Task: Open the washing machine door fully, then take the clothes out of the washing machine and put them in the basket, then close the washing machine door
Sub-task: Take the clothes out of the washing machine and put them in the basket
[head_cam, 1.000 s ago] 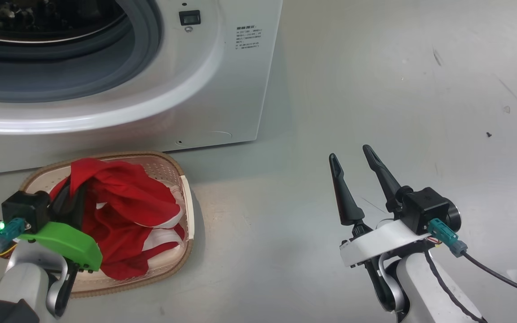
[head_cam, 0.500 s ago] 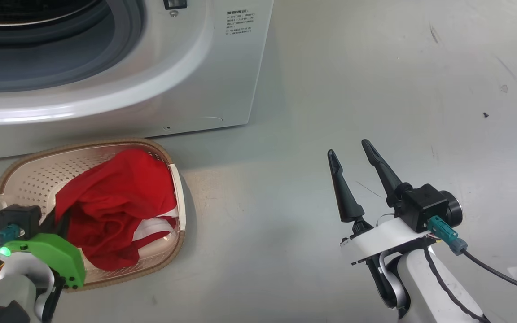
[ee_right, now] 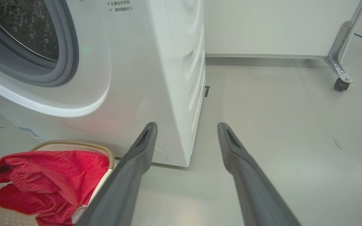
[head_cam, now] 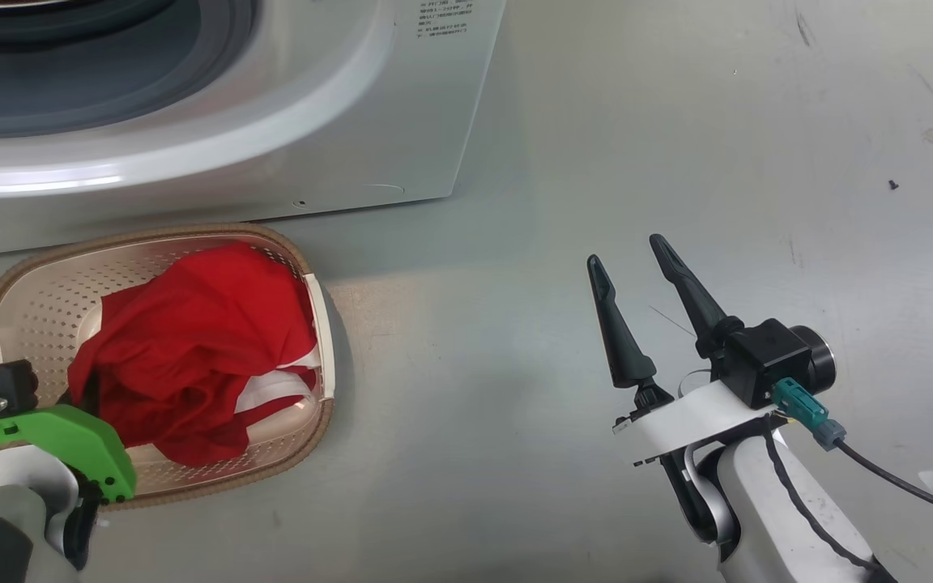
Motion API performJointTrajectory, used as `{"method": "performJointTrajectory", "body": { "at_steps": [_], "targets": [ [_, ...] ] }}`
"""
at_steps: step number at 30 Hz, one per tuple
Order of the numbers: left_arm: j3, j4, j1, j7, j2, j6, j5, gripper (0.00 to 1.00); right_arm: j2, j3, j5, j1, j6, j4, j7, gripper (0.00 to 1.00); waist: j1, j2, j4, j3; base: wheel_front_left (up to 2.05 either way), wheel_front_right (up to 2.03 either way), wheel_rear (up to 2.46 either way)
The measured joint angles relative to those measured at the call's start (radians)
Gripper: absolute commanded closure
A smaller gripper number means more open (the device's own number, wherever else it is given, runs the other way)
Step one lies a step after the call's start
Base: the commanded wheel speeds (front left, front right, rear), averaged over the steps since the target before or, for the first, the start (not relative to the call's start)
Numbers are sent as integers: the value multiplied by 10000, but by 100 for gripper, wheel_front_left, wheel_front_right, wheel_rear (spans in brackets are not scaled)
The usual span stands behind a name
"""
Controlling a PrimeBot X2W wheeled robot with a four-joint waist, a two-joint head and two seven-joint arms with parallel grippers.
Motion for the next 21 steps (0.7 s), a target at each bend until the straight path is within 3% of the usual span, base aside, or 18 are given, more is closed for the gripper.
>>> {"method": "performJointTrajectory", "body": {
  "at_steps": [11, 12, 13, 14, 15, 21],
  "targets": [
    [384, 986, -541, -33, -140, 207, -408, 100, -2, 13, -61, -81, 0, 15, 0, 0, 0, 0, -23, 117, 0, 0, 0],
    [384, 1028, -587, -107, -144, 205, -408, 87, -2, 15, -63, -82, 0, 17, 0, 0, 0, 0, -20, 122, 0, 0, 0],
    [384, 1068, -637, -136, -150, 205, -408, 66, -2, 19, -67, -83, 0, 21, 0, 0, 0, 0, -17, 126, 0, 0, 0],
    [382, 1120, -686, -174, -157, 205, -408, 11, -2, 23, -69, -83, 0, 23, 0, 0, 0, 0, -13, 129, 0, 0, 0],
    [382, 1191, -741, -201, -171, 205, -408, 0, -2, 27, -69, -85, 0, 25, 0, 0, 0, 0, -8, 130, 0, 0, 0],
    [368, 1549, -891, -205, -270, 203, -441, 0, 0, 46, -69, -95, 0, 40, 0, 0, 0, 0, 17, 109, 0, 0, 0]
  ]
}}
